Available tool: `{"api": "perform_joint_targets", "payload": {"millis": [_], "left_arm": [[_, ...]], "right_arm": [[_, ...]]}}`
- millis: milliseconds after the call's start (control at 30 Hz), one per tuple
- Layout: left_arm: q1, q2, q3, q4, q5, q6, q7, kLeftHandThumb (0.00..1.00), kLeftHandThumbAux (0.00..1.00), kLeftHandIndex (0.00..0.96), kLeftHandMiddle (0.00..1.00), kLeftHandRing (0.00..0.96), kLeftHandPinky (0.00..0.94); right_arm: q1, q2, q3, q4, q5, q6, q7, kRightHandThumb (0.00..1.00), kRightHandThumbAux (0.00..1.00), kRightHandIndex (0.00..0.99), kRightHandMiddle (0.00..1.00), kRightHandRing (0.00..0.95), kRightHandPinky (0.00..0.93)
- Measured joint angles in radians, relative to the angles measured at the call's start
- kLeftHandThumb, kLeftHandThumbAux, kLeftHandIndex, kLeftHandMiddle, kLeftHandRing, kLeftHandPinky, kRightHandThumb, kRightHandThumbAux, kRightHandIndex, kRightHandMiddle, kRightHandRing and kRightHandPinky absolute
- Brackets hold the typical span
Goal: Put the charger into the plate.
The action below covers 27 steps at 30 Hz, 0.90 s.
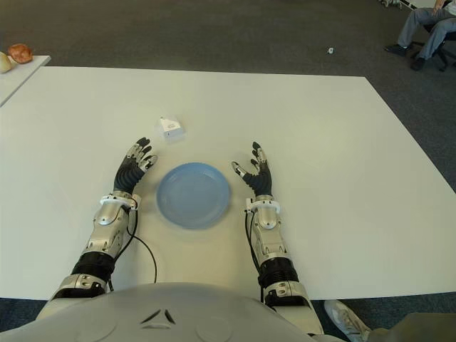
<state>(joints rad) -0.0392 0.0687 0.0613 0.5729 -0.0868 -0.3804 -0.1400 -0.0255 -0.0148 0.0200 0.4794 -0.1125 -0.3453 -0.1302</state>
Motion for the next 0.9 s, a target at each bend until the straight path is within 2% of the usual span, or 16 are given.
{"api": "perform_joint_targets", "payload": {"millis": [333,633,767,900], "left_arm": [[-0.019,0.003,0.002,0.016,0.000,0.004,0.000,0.000,0.668,0.017,0.056,0.037,0.041],[-0.070,0.021,0.007,0.021,0.013,0.062,0.024,0.002,0.656,0.015,0.052,0.037,0.043],[-0.110,0.025,0.010,0.030,0.025,0.102,0.048,0.006,0.658,0.013,0.052,0.038,0.047],[-0.191,0.041,0.013,0.060,0.039,0.168,0.077,0.011,0.666,0.012,0.049,0.037,0.041]], "right_arm": [[-0.007,0.002,0.000,0.009,0.000,-0.001,-0.004,0.114,0.793,0.041,0.058,0.053,0.075],[-0.015,0.005,0.000,0.016,-0.002,-0.002,-0.011,0.106,0.784,0.041,0.054,0.049,0.076],[-0.015,0.005,0.000,0.017,-0.002,-0.003,-0.016,0.108,0.787,0.042,0.055,0.051,0.080],[-0.016,0.004,0.000,0.018,-0.002,-0.003,-0.017,0.112,0.788,0.043,0.057,0.053,0.081]]}}
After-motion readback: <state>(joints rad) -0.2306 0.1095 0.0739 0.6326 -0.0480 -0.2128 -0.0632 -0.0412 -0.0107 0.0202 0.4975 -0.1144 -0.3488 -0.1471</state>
